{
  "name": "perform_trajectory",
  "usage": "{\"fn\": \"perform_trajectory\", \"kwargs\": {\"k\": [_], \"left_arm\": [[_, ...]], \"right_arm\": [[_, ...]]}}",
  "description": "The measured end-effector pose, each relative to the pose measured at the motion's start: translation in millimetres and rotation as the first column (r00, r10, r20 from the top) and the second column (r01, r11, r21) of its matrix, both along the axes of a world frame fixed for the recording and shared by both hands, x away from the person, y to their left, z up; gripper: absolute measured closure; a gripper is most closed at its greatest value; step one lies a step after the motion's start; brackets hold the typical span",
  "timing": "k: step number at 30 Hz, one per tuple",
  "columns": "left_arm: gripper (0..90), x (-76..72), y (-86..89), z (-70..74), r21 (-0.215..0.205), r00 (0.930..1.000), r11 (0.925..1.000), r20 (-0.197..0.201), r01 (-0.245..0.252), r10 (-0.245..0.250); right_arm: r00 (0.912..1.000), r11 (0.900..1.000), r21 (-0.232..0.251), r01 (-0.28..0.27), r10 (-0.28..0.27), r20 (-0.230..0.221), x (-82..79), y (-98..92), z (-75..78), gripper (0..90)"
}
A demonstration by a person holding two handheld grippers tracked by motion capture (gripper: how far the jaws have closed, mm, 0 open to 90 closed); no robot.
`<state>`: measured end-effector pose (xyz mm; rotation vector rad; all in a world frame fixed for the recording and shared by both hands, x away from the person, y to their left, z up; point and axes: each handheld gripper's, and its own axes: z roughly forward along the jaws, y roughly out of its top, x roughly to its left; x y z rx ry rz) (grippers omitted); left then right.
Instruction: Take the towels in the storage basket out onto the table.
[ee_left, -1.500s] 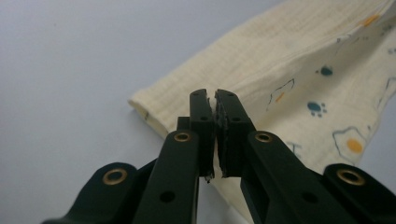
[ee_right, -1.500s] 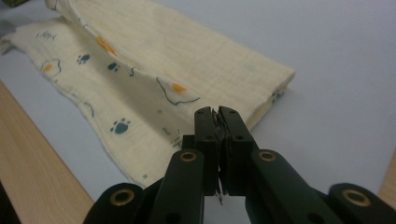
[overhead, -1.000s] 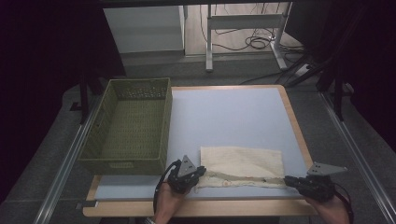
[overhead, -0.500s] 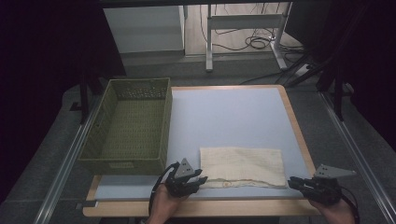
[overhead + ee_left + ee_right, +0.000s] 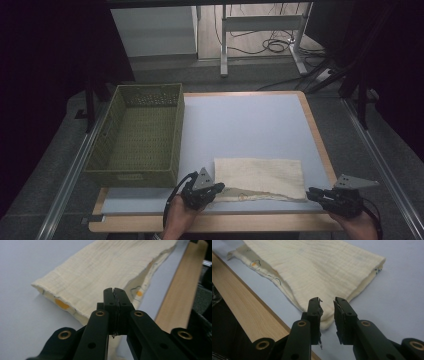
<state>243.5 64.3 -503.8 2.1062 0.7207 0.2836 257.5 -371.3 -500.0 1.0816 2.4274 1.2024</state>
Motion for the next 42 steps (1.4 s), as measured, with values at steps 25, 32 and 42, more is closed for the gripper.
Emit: {"fn": "perform_trajectory", "kwargs": {"k": [25, 32, 42], "left_arm": [[56.2, 50.4, -3.8, 2.1, 0.000, 0.9800, 0.9800, 0.009, -0.199, 0.199], [51.6, 88.1, -4.0, -8.6, 0.029, 0.9621, 0.9619, -0.012, -0.272, 0.272], [47.8, 102.6, -4.9, -34.6, 0.085, 0.9631, 0.9637, -0.072, -0.253, 0.259]], "right_arm": [[0.9959, 0.996, -0.019, 0.084, -0.084, 0.035, 47.1, 10.8, 8.8, 66.8], [0.9904, 0.990, -0.049, 0.135, -0.133, 0.036, 86.5, 22.3, 4.3, 66.8], [0.9934, 0.987, -0.109, 0.115, -0.114, 0.013, 108.9, 30.9, -8.1, 65.9]]}}
